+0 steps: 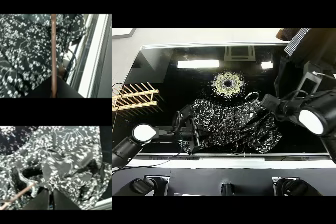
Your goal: Fold the clothes and pants, and hang the long-sleeved shirts on hangers.
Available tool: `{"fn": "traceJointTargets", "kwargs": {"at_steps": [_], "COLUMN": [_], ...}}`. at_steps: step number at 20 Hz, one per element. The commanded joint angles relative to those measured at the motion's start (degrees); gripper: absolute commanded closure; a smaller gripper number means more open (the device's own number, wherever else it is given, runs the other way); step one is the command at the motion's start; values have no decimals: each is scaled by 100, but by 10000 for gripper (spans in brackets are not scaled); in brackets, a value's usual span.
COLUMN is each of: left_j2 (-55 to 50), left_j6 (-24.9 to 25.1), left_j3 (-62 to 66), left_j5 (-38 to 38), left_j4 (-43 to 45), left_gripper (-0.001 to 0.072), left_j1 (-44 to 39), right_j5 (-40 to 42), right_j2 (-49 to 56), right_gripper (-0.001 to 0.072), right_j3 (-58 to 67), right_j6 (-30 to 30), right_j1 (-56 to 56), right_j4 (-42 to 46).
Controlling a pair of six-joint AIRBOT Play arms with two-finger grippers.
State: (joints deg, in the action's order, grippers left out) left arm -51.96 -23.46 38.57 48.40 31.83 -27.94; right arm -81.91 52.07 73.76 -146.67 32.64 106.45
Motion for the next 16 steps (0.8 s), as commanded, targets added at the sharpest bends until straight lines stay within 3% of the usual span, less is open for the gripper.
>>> {"fn": "traceJointTargets", "kwargs": {"at_steps": [1, 8, 16], "left_j2": [-129, -341, -542], "left_j6": [0, 404, 780], "left_j3": [2, 2, 9], "left_j5": [-662, -1250, -1248], "left_j4": [-177, -1012, -1674], "left_gripper": [693, 693, 693], "left_j1": [-455, -866, -970], "right_j5": [221, 238, 496], "right_j2": [-59, -9, -4], "right_gripper": [688, 687, 687], "right_j3": [118, 116, 116], "right_j6": [7, 275, 529], "right_j1": [7, 7, 7], "right_j4": [-83, -142, -378]}}
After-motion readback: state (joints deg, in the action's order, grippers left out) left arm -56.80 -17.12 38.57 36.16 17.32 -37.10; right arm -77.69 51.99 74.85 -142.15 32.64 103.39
